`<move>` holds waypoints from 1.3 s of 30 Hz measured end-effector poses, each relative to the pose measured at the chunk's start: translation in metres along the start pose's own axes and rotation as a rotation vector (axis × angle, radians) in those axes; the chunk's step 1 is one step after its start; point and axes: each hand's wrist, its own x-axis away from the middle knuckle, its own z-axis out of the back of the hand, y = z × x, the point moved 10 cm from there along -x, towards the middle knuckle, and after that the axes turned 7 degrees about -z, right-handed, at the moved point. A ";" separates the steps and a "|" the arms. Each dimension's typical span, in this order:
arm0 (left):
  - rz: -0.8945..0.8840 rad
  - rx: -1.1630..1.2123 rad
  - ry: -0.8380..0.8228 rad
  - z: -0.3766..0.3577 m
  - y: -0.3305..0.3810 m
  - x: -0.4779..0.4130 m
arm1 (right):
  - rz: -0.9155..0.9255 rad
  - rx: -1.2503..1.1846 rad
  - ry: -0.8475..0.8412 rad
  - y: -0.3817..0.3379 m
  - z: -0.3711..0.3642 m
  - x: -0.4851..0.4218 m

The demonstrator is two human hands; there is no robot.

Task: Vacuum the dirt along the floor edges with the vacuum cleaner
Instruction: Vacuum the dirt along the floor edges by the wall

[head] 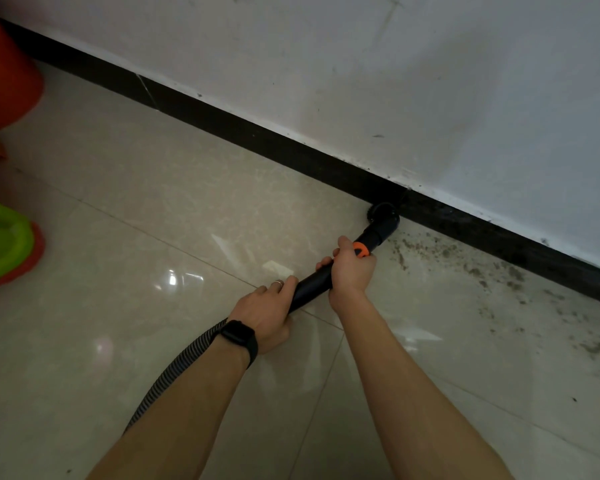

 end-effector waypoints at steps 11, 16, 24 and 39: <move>-0.050 0.067 -0.068 -0.008 -0.021 0.052 | -0.049 0.053 0.058 0.049 0.009 0.036; -0.147 -0.034 -0.147 -0.027 -0.017 0.079 | -0.062 -0.079 0.105 0.082 0.048 0.060; -0.172 -0.077 -0.145 -0.030 0.008 0.072 | -0.079 -0.103 0.122 0.071 0.066 0.056; -0.109 -0.120 -0.085 -0.016 0.016 0.032 | -0.047 -0.125 0.048 0.035 0.045 0.023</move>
